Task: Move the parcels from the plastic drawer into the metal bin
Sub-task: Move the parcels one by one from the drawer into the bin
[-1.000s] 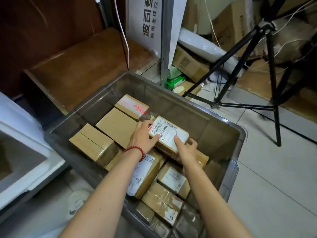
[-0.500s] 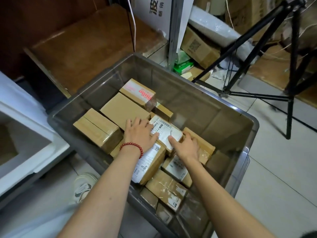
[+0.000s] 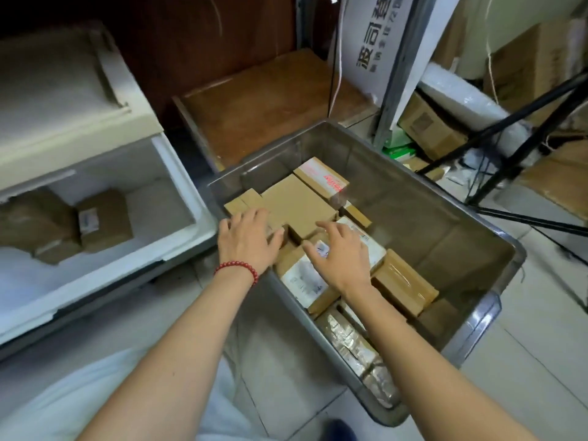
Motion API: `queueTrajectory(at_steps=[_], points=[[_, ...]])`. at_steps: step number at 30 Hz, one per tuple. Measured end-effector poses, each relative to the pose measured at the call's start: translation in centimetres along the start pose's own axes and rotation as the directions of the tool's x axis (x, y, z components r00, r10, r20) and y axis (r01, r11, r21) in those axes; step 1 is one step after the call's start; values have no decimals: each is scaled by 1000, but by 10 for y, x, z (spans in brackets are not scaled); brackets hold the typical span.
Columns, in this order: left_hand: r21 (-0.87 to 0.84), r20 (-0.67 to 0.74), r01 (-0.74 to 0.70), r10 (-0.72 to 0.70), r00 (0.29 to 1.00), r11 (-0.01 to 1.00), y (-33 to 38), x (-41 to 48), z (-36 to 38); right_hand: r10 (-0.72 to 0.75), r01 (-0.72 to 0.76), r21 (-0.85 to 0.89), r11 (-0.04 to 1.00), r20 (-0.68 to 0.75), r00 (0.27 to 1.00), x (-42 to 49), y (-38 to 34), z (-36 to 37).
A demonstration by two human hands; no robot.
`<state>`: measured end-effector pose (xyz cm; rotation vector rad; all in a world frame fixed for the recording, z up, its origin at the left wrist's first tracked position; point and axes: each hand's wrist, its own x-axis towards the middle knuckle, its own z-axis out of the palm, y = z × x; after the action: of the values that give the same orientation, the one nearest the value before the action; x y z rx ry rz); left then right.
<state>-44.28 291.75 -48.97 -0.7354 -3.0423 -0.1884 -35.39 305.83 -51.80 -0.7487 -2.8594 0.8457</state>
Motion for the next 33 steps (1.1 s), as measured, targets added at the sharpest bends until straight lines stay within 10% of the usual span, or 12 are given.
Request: queueTrajectory(at_steps=[14, 33], points=[[-18, 9, 508, -508, 861, 861, -200, -105, -69, -528, 516, 113, 849, 164, 833, -13, -177, 48], [75, 198, 667, -667, 719, 741, -363, -15, 35, -488, 623, -62, 780, 564, 666, 120, -296, 236]])
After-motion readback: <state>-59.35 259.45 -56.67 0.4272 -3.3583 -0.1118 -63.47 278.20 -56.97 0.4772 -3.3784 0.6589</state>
